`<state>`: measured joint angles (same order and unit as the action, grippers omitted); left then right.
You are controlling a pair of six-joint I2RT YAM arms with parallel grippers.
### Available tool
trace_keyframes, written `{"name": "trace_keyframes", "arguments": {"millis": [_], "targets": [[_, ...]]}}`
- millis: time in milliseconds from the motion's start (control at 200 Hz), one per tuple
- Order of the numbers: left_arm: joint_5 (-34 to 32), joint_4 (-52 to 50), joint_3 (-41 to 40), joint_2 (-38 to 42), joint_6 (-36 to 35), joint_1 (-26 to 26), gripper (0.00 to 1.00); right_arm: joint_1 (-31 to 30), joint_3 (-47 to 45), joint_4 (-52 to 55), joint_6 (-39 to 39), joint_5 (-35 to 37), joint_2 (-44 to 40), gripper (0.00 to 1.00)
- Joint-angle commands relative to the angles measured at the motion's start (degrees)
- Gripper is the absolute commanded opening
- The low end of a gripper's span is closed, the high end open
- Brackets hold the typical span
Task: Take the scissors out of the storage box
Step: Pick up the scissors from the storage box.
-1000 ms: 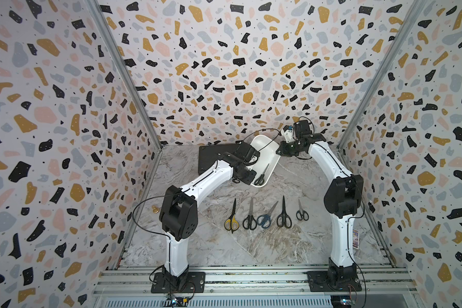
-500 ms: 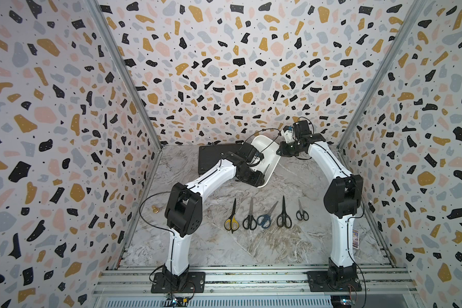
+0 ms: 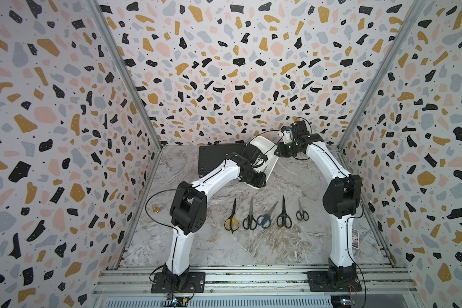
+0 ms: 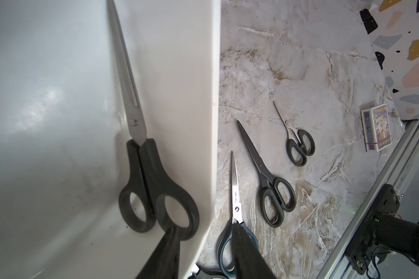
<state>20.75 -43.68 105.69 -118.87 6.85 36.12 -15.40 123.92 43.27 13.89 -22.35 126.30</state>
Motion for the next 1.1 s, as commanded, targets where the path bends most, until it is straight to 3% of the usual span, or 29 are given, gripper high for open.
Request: {"name": "trace_keyframes", "arguments": {"millis": [0, 450, 681, 806, 1096], "targets": [[1.0, 0.5, 1.3, -1.3, -0.7, 0.4, 0.39, -0.2, 1.2, 0.4, 0.4, -1.5, -2.3, 0.0], [0.6, -0.1, 0.9, -2.4, -2.3, 1.8, 0.26, -0.4, 3.0, -0.2, 2.7, -4.8, -1.9, 0.0], [0.9, -0.4, 1.0, -2.0, -2.7, 2.3, 0.06, -0.5, 3.0, -0.2, 3.0, -4.9, -1.3, 0.0], [0.5, -0.5, 1.0, -1.5, -2.5, 2.3, 0.01, -0.4, 2.7, 0.1, 2.5, -4.4, -1.1, 0.0], [-8.9, -2.0, 4.4, 3.2, -2.9, 2.3, 0.0, 0.4, 1.0, 0.5, 1.9, -1.6, 0.7, 0.0]]}}
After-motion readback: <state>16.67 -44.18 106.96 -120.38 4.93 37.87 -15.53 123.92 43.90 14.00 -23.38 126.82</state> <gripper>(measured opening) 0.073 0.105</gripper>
